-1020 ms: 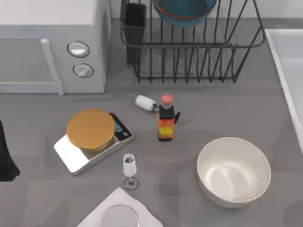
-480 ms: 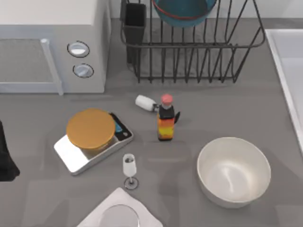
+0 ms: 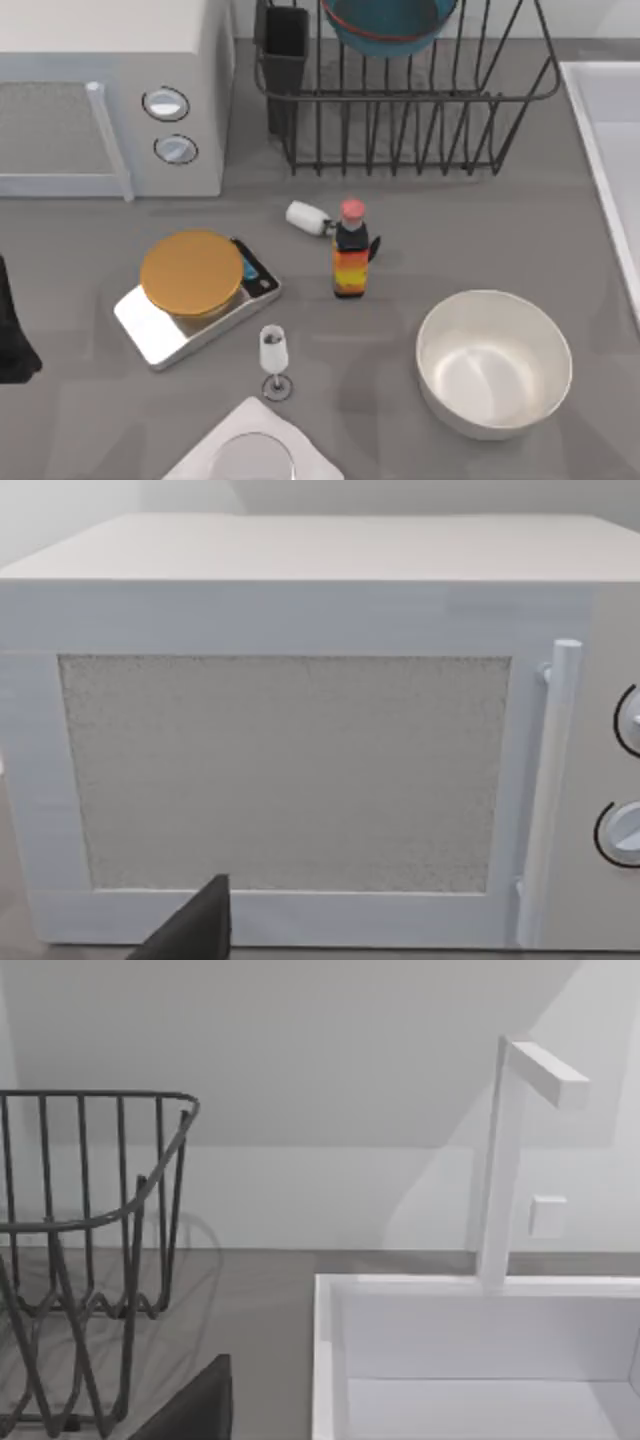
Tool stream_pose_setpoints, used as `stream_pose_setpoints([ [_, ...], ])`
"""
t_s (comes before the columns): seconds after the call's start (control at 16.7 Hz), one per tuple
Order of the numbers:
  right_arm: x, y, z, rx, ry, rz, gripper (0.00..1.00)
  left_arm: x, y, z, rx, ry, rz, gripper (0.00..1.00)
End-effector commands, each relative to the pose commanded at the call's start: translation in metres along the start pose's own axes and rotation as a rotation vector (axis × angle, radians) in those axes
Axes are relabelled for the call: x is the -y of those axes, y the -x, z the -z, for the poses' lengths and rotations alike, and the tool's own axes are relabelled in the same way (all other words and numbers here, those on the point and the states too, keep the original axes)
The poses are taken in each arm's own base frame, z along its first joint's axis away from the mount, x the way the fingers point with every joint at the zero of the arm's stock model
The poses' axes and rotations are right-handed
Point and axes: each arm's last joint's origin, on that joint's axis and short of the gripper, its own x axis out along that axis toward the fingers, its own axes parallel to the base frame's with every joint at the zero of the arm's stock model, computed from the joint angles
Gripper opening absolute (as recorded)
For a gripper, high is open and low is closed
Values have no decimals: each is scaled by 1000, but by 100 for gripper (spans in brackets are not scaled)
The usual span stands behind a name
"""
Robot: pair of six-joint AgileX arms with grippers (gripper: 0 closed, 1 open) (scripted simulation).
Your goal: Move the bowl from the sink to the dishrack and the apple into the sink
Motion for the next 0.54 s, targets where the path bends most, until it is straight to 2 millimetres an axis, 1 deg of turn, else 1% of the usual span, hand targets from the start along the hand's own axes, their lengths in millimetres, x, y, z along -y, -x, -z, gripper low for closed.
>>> stream_pose_setpoints([
  [0.24,-7,14,14,-1,-16,-21,100,0,0,0,0,0,0,100],
  [0.36,-7,17,18,-2,-12,-12,100,0,0,0,0,0,0,100],
  [0.54,-7,17,19,-2,-10,-5,100,0,0,0,0,0,0,100],
])
